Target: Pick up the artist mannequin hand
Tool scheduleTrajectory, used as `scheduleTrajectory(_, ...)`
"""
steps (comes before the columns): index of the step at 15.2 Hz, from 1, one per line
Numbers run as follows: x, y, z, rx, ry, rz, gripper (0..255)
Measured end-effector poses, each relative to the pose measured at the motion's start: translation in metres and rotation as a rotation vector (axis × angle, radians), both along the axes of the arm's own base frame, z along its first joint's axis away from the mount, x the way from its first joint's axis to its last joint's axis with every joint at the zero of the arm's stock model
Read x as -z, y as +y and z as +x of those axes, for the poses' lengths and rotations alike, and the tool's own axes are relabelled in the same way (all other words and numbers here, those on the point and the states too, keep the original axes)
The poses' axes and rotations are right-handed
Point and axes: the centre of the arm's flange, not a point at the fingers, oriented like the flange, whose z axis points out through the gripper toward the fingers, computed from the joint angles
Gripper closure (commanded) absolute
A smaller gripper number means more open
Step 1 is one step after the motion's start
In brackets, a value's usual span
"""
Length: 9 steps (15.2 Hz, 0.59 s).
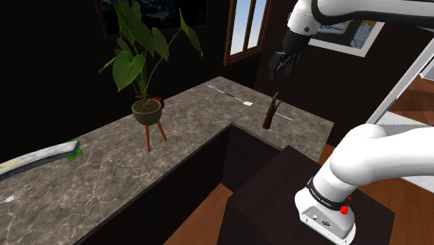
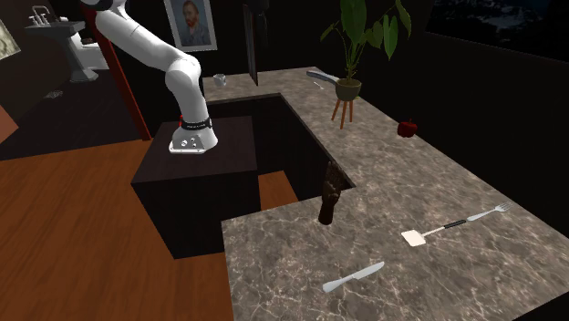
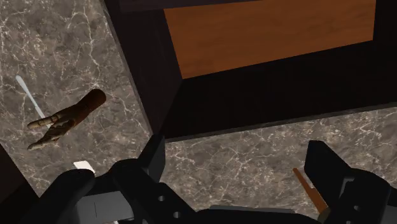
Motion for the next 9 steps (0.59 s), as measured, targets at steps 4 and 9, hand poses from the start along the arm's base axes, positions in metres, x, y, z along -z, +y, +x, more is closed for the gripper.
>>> scheduleTrajectory(4, 0.012, -0.013, 0.019, 0.059, 0.001, 0.004, 0)
scheduleTrajectory(9, 0.041, -0.048, 0.065, 0.196, 0.002, 0.013, 0)
